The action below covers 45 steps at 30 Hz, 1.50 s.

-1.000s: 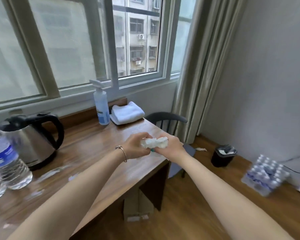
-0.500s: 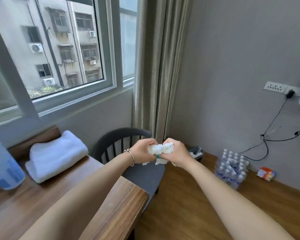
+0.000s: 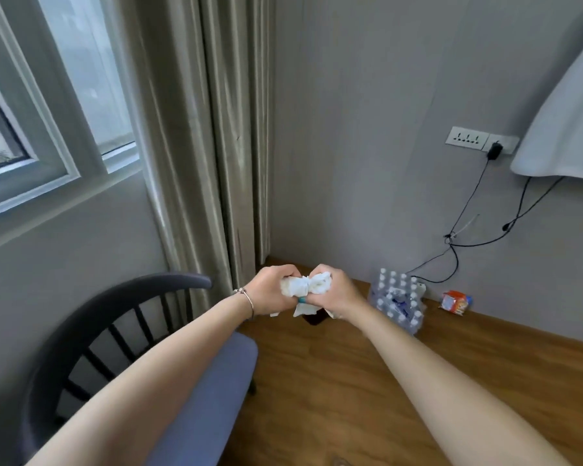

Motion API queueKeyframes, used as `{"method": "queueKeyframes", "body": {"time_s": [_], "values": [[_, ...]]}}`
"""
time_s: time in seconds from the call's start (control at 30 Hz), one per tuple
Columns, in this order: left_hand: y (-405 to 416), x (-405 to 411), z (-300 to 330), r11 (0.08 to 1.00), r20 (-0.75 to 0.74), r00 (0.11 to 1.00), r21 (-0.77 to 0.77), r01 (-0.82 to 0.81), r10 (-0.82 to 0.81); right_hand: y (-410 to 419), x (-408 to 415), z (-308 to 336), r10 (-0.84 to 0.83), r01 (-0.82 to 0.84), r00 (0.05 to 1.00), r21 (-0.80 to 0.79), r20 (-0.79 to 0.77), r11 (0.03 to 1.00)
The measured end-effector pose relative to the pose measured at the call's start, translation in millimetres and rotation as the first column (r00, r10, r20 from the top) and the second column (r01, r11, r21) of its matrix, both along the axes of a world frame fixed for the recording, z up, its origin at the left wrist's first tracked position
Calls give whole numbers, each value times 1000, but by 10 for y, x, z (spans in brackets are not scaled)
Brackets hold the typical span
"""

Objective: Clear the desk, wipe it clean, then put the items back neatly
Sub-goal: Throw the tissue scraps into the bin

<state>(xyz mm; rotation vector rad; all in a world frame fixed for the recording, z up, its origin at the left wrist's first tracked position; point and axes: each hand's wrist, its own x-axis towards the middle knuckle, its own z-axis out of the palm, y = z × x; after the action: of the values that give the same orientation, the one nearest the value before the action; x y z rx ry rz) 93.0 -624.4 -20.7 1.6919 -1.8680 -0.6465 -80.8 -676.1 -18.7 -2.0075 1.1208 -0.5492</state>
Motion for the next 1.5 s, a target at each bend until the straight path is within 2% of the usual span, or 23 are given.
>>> {"method": "queueKeyframes", "body": {"time_s": [0.27, 0.47, 0.57, 0.8, 1.1, 1.33, 1.5], "values": [[-1491, -522, -288, 999, -4, 1000, 50, -12, 12, -1529, -502, -184, 15, -11, 998, 72, -56, 997], [-2231, -783, -552, 987, 1, 998, 146, -69, 69, -2390, -687, -385, 123, -101, 978, 138, -166, 985], [-2560, -833, -681, 981, -15, 994, 164, -108, 112, -2768, -675, -508, 121, -91, 972, 152, -203, 984], [-3340, -675, -968, 971, -9, 991, 203, -126, 131, -3604, -461, -791, 171, -121, 962, 226, -215, 967], [-4479, -289, -1355, 969, -11, 995, 228, -93, 98, -4736, -57, -1248, 155, -104, 959, 213, -238, 972], [-5014, -124, -1987, 966, -45, 990, 229, -119, 133, -5295, 111, -1809, 159, -93, 957, 264, -242, 960], [-5357, -123, -2822, 936, -99, 969, 296, -188, 226, -5720, 190, -2596, 127, -48, 961, 305, -244, 951]]}}
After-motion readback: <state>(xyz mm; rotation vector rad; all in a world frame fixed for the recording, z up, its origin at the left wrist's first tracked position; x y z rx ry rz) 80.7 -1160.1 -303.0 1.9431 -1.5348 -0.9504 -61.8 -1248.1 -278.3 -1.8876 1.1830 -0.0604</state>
